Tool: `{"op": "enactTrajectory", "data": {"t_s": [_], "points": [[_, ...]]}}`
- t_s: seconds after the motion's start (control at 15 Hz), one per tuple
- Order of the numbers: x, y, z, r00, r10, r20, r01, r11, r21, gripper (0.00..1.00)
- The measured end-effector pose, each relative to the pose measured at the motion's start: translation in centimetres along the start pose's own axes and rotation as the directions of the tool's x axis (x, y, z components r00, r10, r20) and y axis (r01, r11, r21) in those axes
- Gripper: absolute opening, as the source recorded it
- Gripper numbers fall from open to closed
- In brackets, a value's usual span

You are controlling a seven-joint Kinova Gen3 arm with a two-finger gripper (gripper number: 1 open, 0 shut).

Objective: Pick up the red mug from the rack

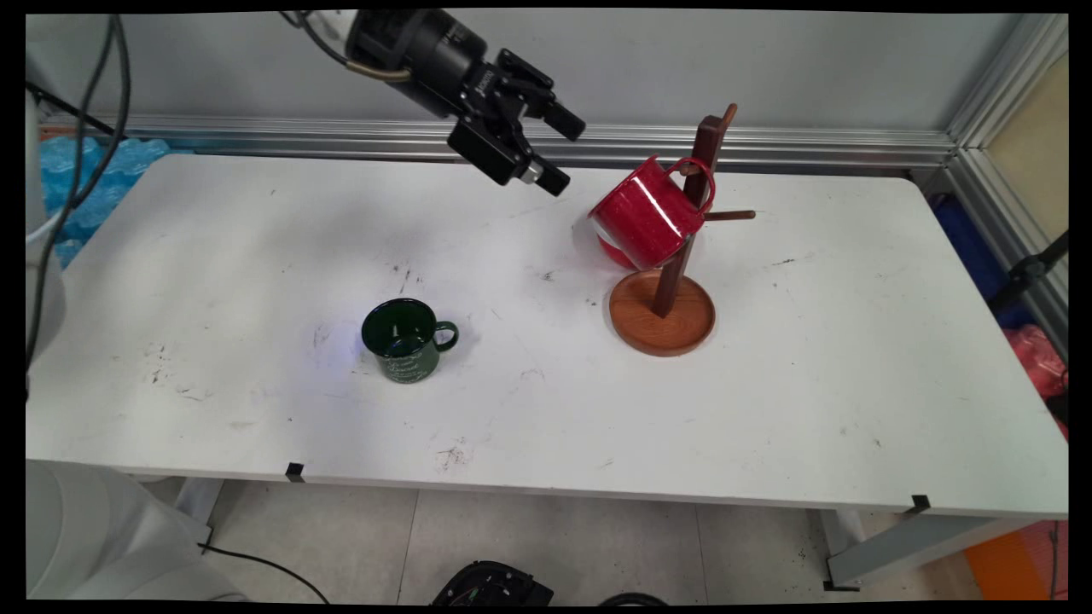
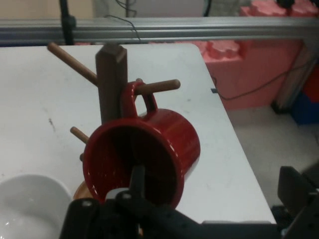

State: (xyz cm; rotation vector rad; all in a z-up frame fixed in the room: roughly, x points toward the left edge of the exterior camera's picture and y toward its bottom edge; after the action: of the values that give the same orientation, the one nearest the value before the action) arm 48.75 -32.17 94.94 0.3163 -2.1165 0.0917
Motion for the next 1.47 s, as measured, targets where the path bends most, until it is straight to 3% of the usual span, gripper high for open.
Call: {"op": "enactTrajectory", "data": {"t_s": [0.6, 1.2, 1.27, 1.47], "points": [[0.0, -3.2, 5.4, 0.998, 0.064, 0.021, -0.062, 0.994, -0.092, 1.00], [-0.1, -4.5, 10.0, 0.997, 0.071, 0.038, -0.065, 0.988, -0.141, 1.00], [-0.2, -4.6, 10.2, 0.997, 0.071, 0.040, -0.065, 0.987, -0.144, 0.00], [-0.2, -4.8, 10.8, 0.997, 0.069, 0.044, -0.062, 0.986, -0.152, 0.00]]}}
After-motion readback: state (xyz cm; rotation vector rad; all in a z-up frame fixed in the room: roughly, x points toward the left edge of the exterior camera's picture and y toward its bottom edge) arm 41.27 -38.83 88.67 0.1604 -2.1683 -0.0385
